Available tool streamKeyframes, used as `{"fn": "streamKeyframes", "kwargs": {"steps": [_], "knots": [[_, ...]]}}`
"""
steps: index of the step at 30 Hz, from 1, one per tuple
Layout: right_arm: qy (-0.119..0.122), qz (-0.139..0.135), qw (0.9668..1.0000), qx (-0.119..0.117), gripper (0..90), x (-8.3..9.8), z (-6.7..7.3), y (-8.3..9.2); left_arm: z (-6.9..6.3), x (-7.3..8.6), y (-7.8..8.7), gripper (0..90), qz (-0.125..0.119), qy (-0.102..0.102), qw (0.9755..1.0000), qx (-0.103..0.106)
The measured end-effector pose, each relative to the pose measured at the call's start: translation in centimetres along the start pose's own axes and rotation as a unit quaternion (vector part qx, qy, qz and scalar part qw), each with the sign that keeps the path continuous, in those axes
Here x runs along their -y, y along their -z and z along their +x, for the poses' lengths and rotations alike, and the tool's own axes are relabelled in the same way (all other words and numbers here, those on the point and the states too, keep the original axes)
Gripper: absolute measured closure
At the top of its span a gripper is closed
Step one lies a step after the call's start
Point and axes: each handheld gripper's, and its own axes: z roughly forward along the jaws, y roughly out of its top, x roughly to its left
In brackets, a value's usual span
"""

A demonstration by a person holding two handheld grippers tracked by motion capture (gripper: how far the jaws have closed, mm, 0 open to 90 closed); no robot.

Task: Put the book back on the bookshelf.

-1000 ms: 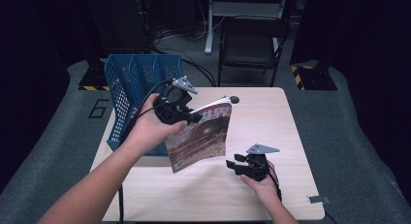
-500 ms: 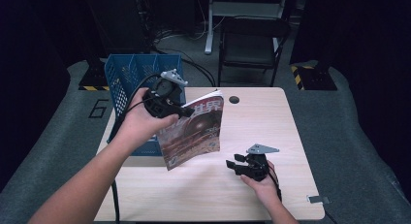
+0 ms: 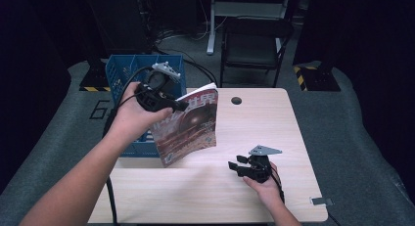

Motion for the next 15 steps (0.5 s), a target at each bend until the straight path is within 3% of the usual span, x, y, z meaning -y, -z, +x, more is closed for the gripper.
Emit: {"fn": "streamKeyframes", "kwargs": {"steps": [15], "knots": [[0.006, 0.001, 1.0, -0.002, 50.1, 0.0, -0.1, 0.0, 1.4, 0.0, 1.7, 83.7, -0.002, 0.013, 0.9997, -0.018]]}}
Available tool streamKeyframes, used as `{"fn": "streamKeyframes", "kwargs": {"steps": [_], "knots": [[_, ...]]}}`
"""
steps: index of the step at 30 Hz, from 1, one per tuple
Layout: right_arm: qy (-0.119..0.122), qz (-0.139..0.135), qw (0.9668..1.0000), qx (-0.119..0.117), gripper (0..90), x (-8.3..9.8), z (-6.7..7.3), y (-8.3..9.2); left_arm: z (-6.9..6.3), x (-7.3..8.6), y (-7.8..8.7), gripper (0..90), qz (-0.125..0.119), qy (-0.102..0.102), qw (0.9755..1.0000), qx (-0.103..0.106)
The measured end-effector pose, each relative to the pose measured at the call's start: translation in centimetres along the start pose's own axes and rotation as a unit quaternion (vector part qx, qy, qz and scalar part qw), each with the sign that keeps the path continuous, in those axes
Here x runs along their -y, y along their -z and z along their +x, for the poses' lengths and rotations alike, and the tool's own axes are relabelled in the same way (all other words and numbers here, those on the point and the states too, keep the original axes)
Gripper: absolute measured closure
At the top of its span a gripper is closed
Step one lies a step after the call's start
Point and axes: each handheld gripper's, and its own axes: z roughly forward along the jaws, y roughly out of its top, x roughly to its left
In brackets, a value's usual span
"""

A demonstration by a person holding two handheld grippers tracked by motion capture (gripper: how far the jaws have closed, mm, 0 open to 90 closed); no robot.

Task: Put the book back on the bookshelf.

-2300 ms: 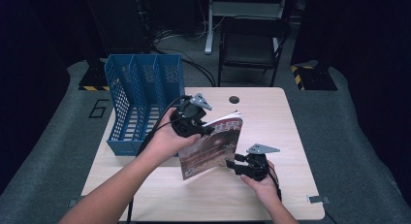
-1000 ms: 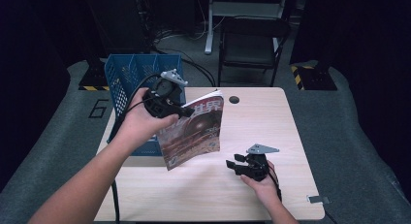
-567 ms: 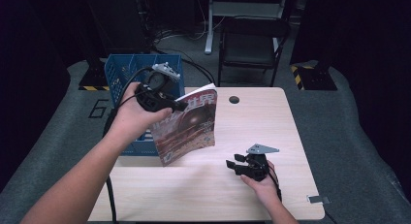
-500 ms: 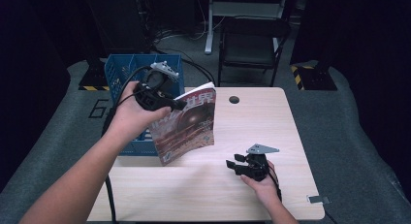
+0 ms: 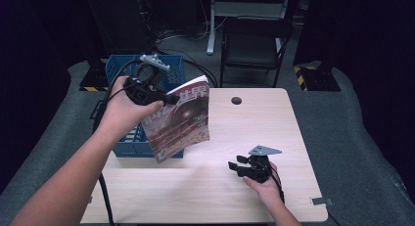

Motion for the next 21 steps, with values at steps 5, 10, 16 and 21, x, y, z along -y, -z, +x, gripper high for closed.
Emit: {"fn": "streamKeyframes", "kwargs": {"steps": [5, 10, 16, 21], "knots": [[-0.001, 0.0, 1.0, 0.002, 50.1, 0.0, 0.0, 0.0, 0.5, 0.1, 0.4, 83.7, -0.001, 0.004, 1.0, -0.007], [-0.001, -0.001, 1.0, 0.0, 50.1, 0.0, 0.0, 0.0, 1.0, 0.2, 0.9, 83.7, -0.001, 0.011, 0.9998, -0.014], [-0.001, -0.001, 1.0, 0.002, 50.1, 0.0, 0.0, 0.0, 1.8, 0.4, 1.3, 83.7, 0.0, 0.018, 0.9997, -0.019], [-0.004, -0.002, 1.0, 0.003, 50.1, 0.0, 0.0, 0.0, 2.5, 0.6, 1.7, 83.7, 0.002, 0.025, 0.9994, -0.024]]}}
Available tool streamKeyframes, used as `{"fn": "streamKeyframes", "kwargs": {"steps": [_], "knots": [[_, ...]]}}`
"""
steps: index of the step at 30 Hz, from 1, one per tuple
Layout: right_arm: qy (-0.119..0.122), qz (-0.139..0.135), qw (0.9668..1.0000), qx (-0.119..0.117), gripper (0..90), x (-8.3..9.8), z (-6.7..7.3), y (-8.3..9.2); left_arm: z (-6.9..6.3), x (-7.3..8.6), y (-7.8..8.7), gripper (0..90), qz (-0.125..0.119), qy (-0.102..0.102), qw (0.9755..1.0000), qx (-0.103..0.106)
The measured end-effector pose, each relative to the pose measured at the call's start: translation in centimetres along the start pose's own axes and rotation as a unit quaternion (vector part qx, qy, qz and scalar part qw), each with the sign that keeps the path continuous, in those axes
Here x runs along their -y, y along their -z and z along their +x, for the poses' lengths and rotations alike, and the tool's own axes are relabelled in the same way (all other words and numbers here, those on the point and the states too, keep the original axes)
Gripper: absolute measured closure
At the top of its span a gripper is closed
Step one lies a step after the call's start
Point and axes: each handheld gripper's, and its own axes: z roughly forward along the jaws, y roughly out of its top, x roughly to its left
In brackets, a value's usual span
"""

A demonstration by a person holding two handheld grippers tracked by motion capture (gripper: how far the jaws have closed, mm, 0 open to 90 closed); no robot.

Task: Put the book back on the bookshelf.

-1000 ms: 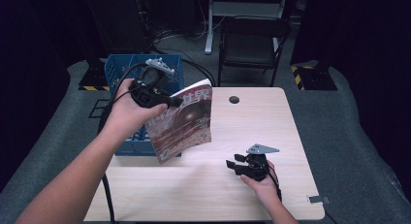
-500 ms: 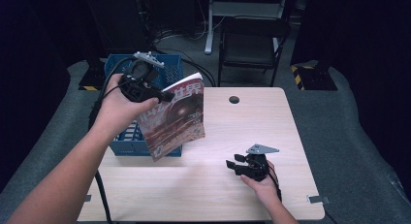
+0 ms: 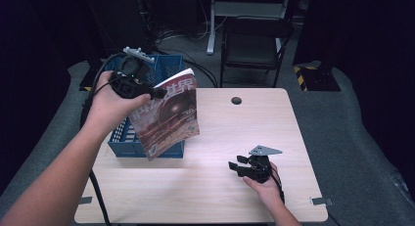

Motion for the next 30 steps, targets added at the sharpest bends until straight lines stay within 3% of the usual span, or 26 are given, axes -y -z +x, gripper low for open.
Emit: {"fn": "streamKeyframes", "kwargs": {"steps": [18, 30], "knots": [[-0.001, 0.002, 1.0, 0.001, 50.1, 0.0, -0.1, 0.1, 2.4, 0.4, 1.3, 83.7, -0.003, 0.035, 0.999, -0.026], [0.002, 0.0, 1.0, 0.0, 50.1, 0.1, -0.1, 0.1, 4.6, 1.1, 2.0, 83.7, -0.008, 0.071, 0.9962, -0.05]]}}
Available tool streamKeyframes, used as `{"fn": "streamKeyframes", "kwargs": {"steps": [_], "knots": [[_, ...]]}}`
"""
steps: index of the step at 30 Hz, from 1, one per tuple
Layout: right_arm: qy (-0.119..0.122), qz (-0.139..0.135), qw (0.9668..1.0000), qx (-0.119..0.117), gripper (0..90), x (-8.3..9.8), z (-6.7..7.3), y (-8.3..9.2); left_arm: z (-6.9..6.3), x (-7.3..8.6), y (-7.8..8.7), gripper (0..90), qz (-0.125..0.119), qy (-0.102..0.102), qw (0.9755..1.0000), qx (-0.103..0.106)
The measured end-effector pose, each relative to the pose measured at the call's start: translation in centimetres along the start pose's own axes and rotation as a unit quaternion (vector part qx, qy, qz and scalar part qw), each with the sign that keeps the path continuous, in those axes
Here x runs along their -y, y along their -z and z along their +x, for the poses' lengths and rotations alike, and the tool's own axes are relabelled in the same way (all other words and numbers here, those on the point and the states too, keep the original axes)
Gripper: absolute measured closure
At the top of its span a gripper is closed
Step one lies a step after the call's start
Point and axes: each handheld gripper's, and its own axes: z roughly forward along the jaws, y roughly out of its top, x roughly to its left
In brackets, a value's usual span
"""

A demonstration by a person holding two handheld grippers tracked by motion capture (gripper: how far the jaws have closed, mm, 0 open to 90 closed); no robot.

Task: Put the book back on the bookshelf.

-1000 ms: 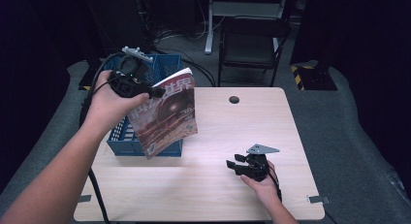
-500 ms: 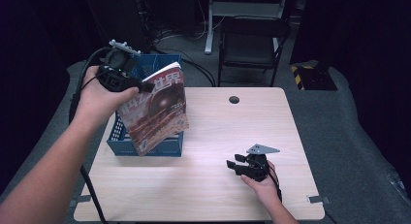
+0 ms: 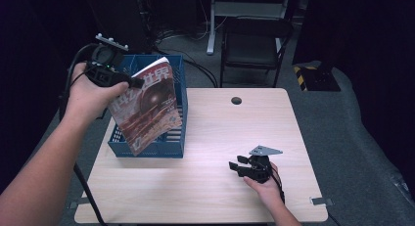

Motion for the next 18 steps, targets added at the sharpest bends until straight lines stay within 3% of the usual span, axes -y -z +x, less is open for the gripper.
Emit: {"fn": "streamKeyframes", "kwargs": {"steps": [18], "knots": [[0.0, 0.003, 1.0, 0.001, 50.1, 0.0, 0.0, 0.0, 3.6, 1.5, 2.0, 83.7, 0.007, 0.037, 0.9984, -0.041]]}}
